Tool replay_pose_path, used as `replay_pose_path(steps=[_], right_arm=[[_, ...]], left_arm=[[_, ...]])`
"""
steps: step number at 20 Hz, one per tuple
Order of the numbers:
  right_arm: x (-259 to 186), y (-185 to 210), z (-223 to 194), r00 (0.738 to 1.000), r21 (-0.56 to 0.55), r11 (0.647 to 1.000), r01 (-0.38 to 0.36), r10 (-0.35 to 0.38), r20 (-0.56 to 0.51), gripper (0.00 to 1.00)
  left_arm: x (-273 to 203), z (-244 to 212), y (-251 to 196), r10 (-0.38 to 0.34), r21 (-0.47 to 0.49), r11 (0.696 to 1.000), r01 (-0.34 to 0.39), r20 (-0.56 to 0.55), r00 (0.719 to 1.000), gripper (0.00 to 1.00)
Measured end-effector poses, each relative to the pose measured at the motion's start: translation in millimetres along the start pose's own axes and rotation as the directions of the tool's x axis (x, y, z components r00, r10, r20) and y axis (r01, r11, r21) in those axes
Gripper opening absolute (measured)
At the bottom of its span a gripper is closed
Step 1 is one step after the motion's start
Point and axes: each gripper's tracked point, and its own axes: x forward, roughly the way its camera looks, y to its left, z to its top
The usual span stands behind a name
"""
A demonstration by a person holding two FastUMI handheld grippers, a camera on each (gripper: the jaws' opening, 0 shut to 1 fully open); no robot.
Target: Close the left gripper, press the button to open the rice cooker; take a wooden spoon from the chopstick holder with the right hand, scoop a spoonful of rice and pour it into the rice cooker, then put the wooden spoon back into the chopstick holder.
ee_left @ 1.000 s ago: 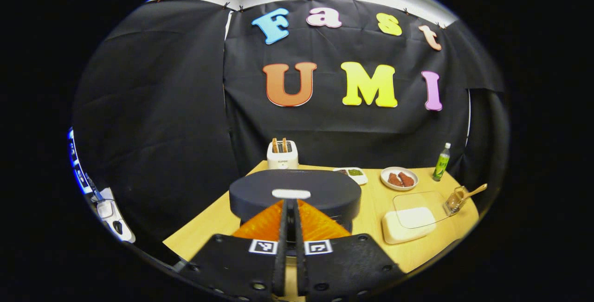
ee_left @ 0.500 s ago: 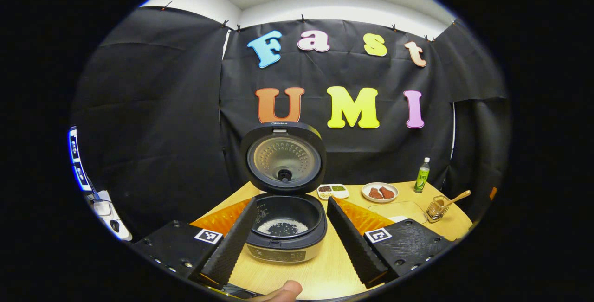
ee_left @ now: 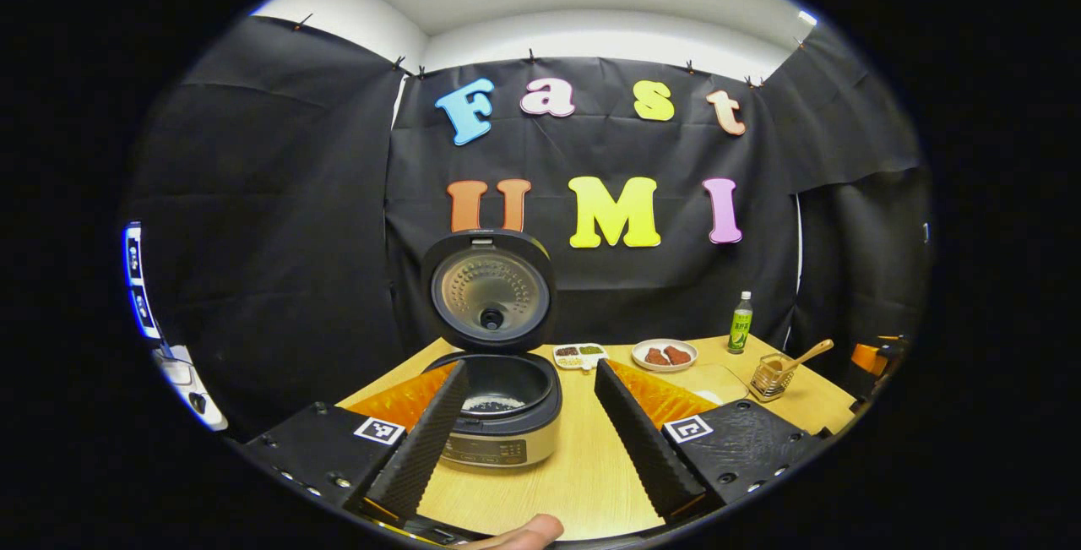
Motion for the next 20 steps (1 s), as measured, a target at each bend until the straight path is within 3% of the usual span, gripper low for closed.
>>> replay_pose_path(steps=[3, 4, 14, 17, 18, 20], right_arm=[[24.9, -6.0, -1.8, 1.0, 0.019, 1.0, 0.014, -0.014, 0.004, 1.0], [35.3, -7.1, -5.9, 1.0, 0.03, 0.999, 0.013, -0.013, -0.001, 1.0], [152.2, -34.3, -43.2, 0.997, 0.111, 0.993, 0.051, -0.044, -0.066, 1.0], [171.0, -36.6, -30.6, 0.999, 0.125, 0.992, 0.027, -0.029, 0.014, 0.9], [175.9, -34.8, -22.9, 0.998, 0.131, 0.991, 0.01, -0.017, 0.057, 0.95], [193.2, -39.8, -30.6, 0.998, 0.121, 0.992, 0.02, -0.027, 0.057, 0.84]], left_arm=[[-4.8, -7.4, -3.8, -0.009, -0.013, 1.0, 0.009, 0.011, 1.0, 1.0], [-6.8, -9.0, -2.8, -0.006, -0.012, 1.0, 0.006, 0.017, 1.0, 0.96], [-8.4, -38.7, -16.4, -0.024, 0.019, 1.0, 0.024, 0.01, 1.0, 0.96], [-5.9, -53.1, -22.5, -0.034, 0.015, 0.999, 0.034, -0.011, 0.999, 0.96], [-4.2, -57.7, -24.8, -0.039, 0.008, 0.999, 0.039, -0.015, 0.999, 0.96], [-1.9, -67.9, -28.4, -0.051, -0.019, 0.999, 0.05, -0.029, 0.998, 0.96]])
